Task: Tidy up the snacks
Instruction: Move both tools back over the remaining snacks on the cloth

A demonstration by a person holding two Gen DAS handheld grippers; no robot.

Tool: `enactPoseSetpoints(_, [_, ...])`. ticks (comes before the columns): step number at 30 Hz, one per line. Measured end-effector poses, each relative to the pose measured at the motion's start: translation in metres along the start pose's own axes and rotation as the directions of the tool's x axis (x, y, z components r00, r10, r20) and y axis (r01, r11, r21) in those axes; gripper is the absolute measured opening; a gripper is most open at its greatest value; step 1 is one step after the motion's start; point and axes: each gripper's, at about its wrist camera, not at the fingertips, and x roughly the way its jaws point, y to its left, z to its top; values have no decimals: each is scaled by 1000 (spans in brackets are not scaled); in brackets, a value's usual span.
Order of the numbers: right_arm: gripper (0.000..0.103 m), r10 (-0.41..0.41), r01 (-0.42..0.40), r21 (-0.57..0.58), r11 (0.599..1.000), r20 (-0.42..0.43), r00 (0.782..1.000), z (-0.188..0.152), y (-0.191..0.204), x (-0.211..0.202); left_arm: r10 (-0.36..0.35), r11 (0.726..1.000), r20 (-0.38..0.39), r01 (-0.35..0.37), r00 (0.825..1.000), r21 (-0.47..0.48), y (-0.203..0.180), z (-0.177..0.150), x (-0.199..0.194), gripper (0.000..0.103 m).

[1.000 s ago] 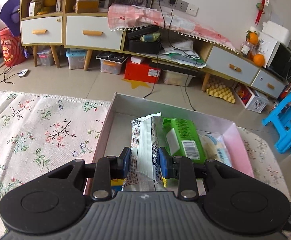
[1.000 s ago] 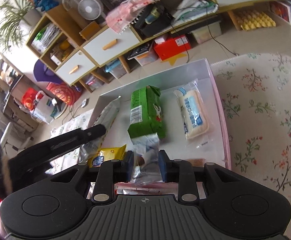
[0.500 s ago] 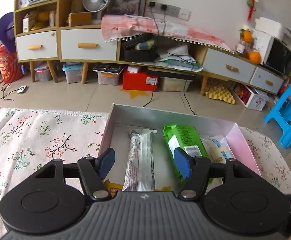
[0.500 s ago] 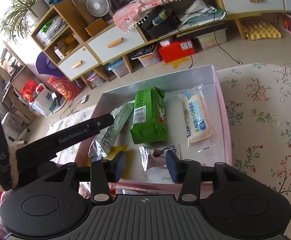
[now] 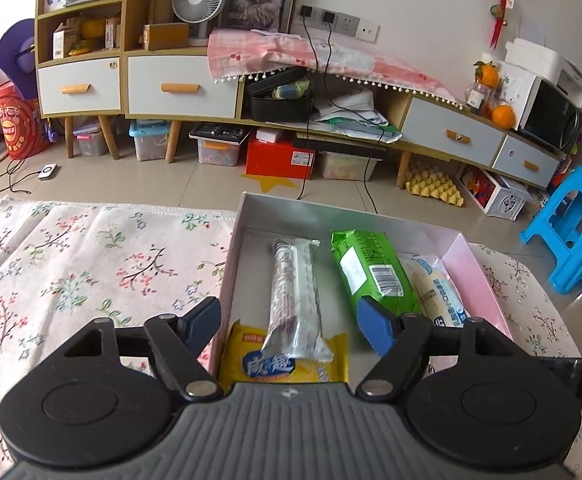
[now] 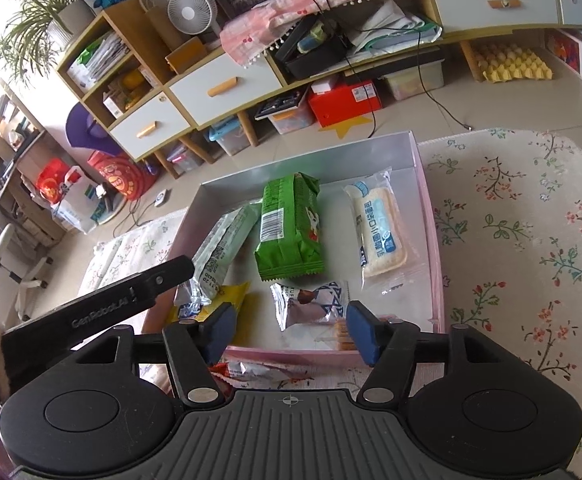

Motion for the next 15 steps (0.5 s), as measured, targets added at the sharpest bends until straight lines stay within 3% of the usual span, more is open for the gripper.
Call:
enactPoseSetpoints(8, [75, -5, 5, -10, 1000, 4, 1000, -4, 4, -14, -4, 1000, -8, 5, 1000, 21, 3, -11, -20, 86])
enactPoseSetpoints(15, [78, -46, 44, -56, 997, -18, 999, -15, 7, -25, -3, 999, -5, 3, 1000, 52, 5, -19, -34, 95])
